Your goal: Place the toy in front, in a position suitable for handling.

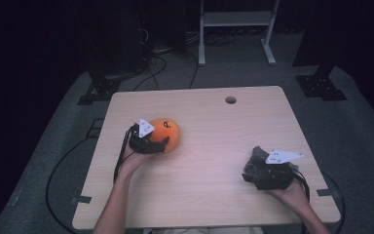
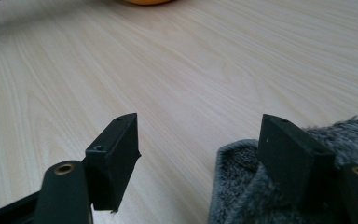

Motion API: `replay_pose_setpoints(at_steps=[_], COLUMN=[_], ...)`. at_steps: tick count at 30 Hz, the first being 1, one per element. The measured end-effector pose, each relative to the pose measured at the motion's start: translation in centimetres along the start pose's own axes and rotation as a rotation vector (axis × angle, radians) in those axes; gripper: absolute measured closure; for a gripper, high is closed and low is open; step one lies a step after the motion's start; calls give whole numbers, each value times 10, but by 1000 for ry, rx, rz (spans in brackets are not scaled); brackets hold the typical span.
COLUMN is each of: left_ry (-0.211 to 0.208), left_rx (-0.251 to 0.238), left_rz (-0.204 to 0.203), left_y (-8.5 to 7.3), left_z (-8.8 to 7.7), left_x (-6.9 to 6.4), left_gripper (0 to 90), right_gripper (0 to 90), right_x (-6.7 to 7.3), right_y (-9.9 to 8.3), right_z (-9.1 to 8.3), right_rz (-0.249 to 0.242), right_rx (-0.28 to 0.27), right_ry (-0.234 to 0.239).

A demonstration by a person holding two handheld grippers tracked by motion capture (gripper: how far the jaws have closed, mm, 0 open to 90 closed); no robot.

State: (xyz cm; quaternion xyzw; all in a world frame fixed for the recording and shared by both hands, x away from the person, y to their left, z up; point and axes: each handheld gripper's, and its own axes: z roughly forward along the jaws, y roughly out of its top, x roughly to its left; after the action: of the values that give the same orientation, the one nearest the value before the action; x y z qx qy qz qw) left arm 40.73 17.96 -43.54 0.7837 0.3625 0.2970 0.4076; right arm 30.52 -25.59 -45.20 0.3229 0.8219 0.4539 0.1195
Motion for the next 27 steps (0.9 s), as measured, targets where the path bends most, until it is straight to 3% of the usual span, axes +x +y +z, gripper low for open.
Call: replay_pose_setpoints(at_steps=[1, 5, 7, 8, 12, 15, 17, 20, 23, 27], left_ry=[2, 26, 36, 52, 53, 45, 30, 8, -34, -91], left_rx=[9, 21, 26, 33, 28, 6, 0, -19, -66, -98], left_rz=[2, -15, -4, 34, 32, 24, 14, 25, 25, 54], left_y=[-1, -2, -1, 1, 2, 4, 9, 15, 22, 32], left_z=[2, 4, 3, 1, -1, -6, -10, -15, -22, -28], left_x=[0, 2, -1, -4, -4, -4, -1, -3, -11, -29], left_gripper=[106, 246, 278, 335, 414, 458, 465, 469, 469, 468], right_gripper=[279, 279, 279, 278, 279, 279, 279, 279, 293, 332], right_x=[0, -5, -8, -12, -16, -22, -25, -29, -32, -37], right_y=[0, 0, 1, 1, -1, -2, -3, -4, -3, -2], right_z=[0, -6, -10, -13, -16, -24, -27, -28, -27, -21], right_rz=[0, 22, 30, 44, 62, 87, 107, 100, 112, 105], right_rx=[0, -25, -46, -65, -62, -121, -135, -107, -93, -41], right_ry=[0, -20, -26, -45, -70, -111, -122, -140, -156, -190])
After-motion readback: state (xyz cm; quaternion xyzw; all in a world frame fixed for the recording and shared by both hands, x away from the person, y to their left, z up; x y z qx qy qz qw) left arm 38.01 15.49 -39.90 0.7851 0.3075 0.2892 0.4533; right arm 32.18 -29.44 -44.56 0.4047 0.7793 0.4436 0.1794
